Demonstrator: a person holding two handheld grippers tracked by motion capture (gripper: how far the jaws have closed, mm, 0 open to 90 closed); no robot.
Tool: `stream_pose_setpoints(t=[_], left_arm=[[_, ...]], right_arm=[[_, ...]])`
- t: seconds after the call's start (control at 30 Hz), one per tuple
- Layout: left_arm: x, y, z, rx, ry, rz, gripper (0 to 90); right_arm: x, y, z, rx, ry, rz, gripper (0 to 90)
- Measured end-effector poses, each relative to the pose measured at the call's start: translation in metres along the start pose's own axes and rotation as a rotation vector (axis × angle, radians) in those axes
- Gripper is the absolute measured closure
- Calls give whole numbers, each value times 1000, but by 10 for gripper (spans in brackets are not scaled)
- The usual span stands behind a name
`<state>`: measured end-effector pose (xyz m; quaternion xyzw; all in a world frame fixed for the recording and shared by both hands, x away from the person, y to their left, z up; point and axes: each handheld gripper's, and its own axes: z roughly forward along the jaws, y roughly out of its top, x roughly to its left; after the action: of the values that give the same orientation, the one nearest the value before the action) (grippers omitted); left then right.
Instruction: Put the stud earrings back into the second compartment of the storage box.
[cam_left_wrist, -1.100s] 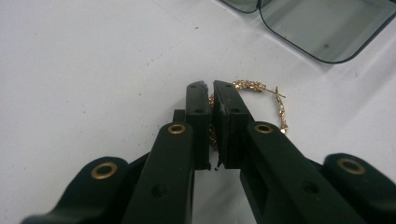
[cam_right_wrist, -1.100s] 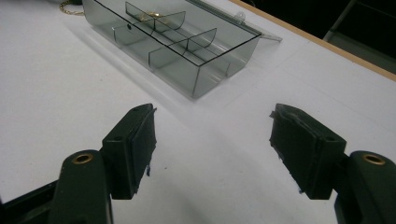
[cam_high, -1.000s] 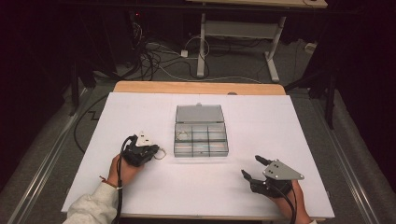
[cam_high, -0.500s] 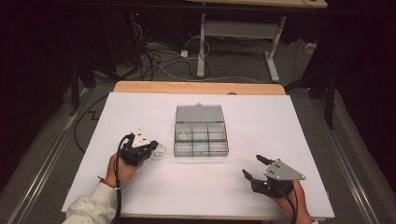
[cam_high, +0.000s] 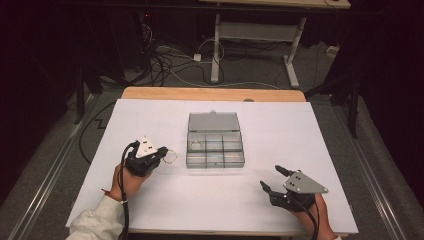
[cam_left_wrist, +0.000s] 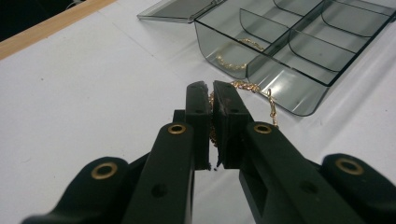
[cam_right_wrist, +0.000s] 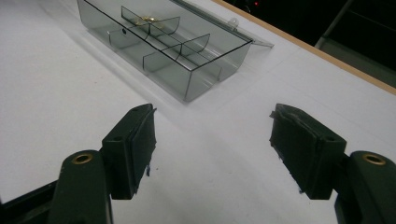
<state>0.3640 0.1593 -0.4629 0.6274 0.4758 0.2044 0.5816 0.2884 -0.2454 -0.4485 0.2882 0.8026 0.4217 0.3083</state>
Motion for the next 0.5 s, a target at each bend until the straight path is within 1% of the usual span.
stream_pose_setpoints(t=[0.3,0.5], left_arm=[[-3,7,0,-31,-7,-3,833],[-5,18,2,-60,-32,-43,833]], right_arm=[[0,0,0,-1,-2,-1,312],[0,0,1,1,5,11,312]])
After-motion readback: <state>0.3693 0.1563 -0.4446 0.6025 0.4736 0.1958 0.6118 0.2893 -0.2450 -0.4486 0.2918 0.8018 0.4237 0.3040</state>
